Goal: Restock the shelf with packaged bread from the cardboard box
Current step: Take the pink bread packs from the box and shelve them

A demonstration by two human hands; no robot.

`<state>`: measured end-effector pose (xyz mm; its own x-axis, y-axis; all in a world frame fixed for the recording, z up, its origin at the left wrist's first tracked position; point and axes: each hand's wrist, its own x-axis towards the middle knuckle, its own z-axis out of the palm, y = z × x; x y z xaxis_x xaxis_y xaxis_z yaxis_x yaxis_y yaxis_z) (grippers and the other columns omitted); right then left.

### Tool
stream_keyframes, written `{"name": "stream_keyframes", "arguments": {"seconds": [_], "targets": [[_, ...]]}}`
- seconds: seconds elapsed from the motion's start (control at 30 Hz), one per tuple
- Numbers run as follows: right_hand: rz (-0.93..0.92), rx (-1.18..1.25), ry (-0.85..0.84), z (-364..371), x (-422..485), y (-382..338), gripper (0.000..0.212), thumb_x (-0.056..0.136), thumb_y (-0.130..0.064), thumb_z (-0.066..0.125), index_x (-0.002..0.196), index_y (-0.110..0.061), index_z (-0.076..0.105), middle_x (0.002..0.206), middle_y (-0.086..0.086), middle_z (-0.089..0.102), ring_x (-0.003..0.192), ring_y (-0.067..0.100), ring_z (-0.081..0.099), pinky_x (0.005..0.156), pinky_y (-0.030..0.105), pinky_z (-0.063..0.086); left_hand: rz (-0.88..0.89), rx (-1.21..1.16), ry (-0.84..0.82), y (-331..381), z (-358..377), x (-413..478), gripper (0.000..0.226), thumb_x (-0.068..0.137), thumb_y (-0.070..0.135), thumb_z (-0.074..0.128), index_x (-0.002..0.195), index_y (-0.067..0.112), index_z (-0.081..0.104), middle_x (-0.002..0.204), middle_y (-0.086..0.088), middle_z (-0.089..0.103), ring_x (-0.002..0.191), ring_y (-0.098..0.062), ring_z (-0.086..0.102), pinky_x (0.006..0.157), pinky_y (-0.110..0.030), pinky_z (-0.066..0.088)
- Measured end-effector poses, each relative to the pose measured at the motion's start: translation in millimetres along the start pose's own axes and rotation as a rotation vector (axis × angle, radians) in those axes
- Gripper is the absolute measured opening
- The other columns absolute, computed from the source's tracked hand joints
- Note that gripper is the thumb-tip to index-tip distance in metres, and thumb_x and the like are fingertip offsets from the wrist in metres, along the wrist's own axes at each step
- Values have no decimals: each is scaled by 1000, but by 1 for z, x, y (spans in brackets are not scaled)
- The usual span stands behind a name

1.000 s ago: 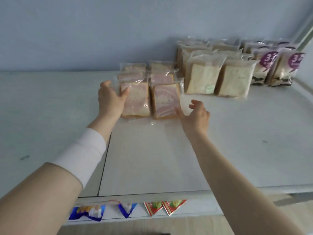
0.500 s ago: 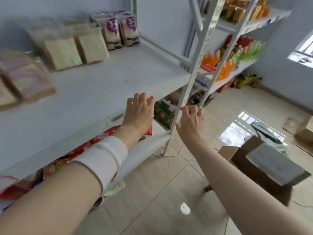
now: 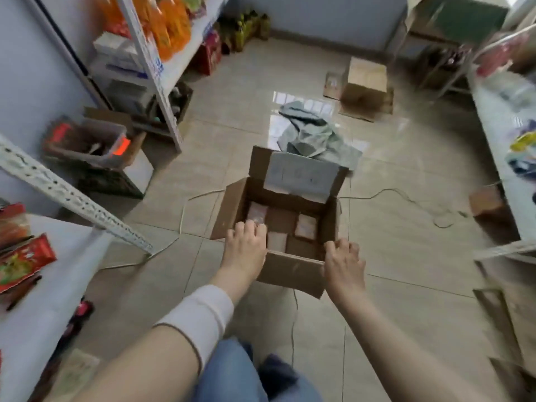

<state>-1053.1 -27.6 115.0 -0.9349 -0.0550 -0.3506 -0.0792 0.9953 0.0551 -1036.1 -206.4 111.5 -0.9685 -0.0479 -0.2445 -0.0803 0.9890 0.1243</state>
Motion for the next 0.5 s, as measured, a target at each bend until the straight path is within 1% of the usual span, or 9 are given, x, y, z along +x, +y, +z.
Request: {"name": "stream_keyframes", "arguments": {"seconds": [0.13, 0.23, 0.3, 0.37, 0.43, 0.5], "targets": [[52, 13, -109, 39, 65, 17, 41, 87, -13, 53, 125, -15, 41, 128, 11, 39, 115, 29, 38, 87, 38, 44, 9, -70, -110, 13, 51, 67, 36, 87, 27, 55, 119, 16, 42, 120, -8, 49, 110, -26, 45, 89, -36, 39], [100, 56, -216, 89, 122, 18, 45, 86, -17, 54, 128, -16, 37, 130, 11, 37, 117, 29, 36, 89, 38, 41, -37, -158, -218, 14, 107, 124, 37, 87, 30, 55, 119, 18, 42, 119, -5, 49, 111, -24, 44, 91, -35, 39], [149, 111, -268, 128, 160, 18, 49, 86, -18, 54, 131, -15, 35, 132, 10, 35, 119, 28, 35, 95, 36, 39, -89, -209, -308, 13, 150, 157, 39, 87, 31, 56, 121, 19, 41, 121, -4, 48, 114, -22, 44, 94, -35, 38], [193, 166, -276, 167, 201, 19, 53, 87, -25, 56, 134, -14, 33, 134, 10, 36, 121, 27, 36, 99, 35, 37, -154, -247, -386, 12, 196, 188, 41, 86, 33, 58, 122, 21, 41, 124, -3, 48, 117, -22, 44, 96, -35, 38], [215, 218, -267, 204, 239, 20, 57, 87, -31, 57, 135, -11, 34, 133, 10, 38, 119, 27, 39, 97, 35, 38, -252, -282, -462, 10, 241, 214, 44, 86, 33, 58, 124, 20, 41, 125, -5, 49, 119, -24, 44, 98, -37, 39], [286, 299, -265, 240, 277, 22, 61, 87, -33, 57, 136, -5, 33, 133, 13, 38, 120, 29, 39, 97, 35, 38, -377, -353, -536, 7, 283, 238, 50, 86, 30, 60, 129, 16, 39, 128, -11, 47, 121, -28, 44, 100, -39, 40]]}}
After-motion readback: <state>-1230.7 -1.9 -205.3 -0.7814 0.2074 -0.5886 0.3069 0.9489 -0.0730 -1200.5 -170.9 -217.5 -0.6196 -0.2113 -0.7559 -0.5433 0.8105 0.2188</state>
